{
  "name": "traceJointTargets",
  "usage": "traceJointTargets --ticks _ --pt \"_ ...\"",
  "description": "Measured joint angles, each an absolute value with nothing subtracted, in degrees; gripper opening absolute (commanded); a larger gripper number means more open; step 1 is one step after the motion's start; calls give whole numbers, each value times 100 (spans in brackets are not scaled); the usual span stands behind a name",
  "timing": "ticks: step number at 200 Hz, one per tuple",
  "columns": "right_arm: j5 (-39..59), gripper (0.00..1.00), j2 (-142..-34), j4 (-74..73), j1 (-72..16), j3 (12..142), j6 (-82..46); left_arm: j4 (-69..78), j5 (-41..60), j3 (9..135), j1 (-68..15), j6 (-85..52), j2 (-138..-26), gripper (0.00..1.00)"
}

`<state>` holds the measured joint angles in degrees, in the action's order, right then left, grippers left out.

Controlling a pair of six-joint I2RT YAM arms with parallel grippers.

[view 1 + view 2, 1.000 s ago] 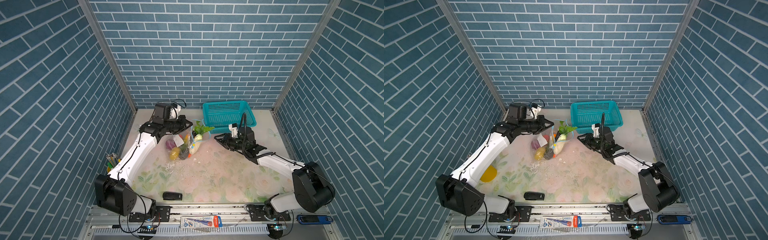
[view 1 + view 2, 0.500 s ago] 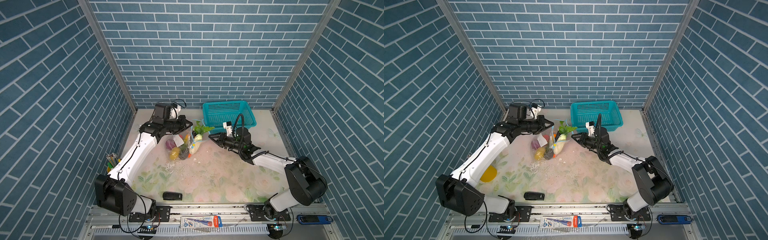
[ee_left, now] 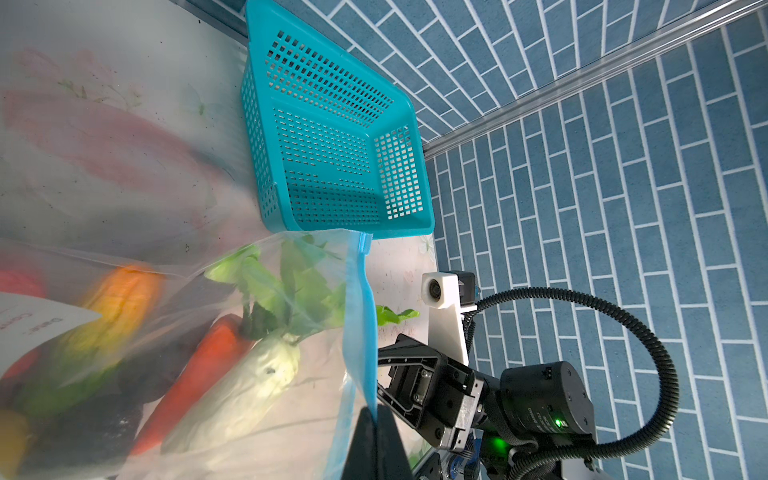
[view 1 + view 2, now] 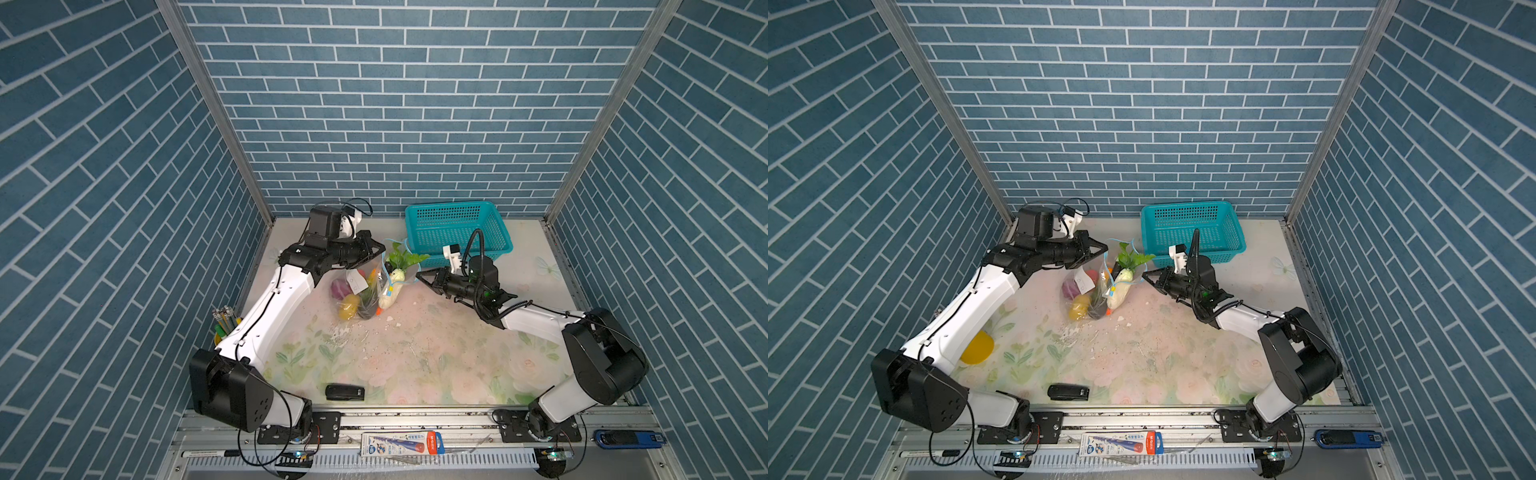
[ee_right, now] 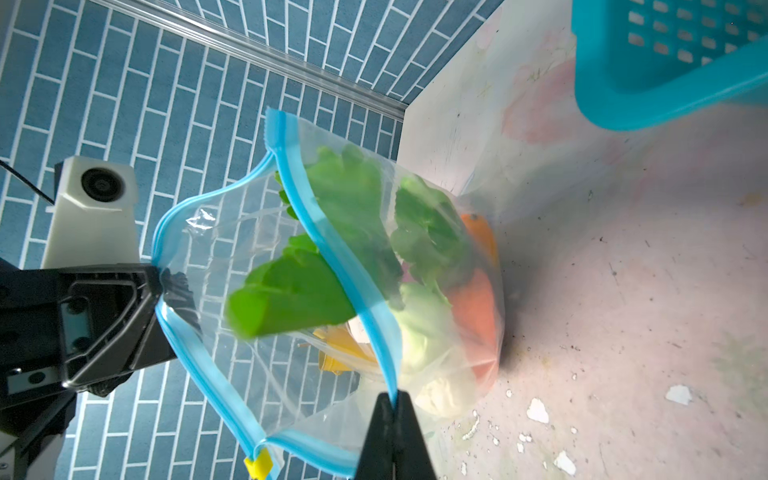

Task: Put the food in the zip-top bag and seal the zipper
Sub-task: 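Move the right gripper to the bag's blue zipper edge nearest it, then grasp the blue zipper edge with the right gripper beside the left gripper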

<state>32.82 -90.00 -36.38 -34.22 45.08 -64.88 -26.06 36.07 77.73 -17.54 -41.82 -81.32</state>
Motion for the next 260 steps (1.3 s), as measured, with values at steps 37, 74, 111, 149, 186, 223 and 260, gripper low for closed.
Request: traceJointTargets --ticks 37,74,111,149,186,223,260 --pt "3282 0 -8892 -3271 -3470 4665 -6342 -2630 3605 7773 -1754 -4180 -8114 0" --pt "3295 0 -8611 -2449 -3489 5258 -5911 -2635 3581 7773 -1754 -4180 -7959 0" --pt "3282 0 -8372 -1538 -3533 5929 -5402 -2670 3570 7811 -1752 -4176 -7762 0" --pt "3280 0 -8361 -493 -3618 6772 -4847 -2792 3485 7887 -1747 -4145 -7607 0" --pt "3267 0 -8361 554 -3828 7728 -4281 -2801 3404 7854 -1747 -4226 -7422 0" --pt "3203 0 -8449 1422 -4016 8667 -3828 -2689 3387 7756 -1767 -4368 -7282 0" --pt "3175 0 -8729 1918 -4169 9212 -3498 -2567 3260 7728 -2158 -4480 -7177 0"
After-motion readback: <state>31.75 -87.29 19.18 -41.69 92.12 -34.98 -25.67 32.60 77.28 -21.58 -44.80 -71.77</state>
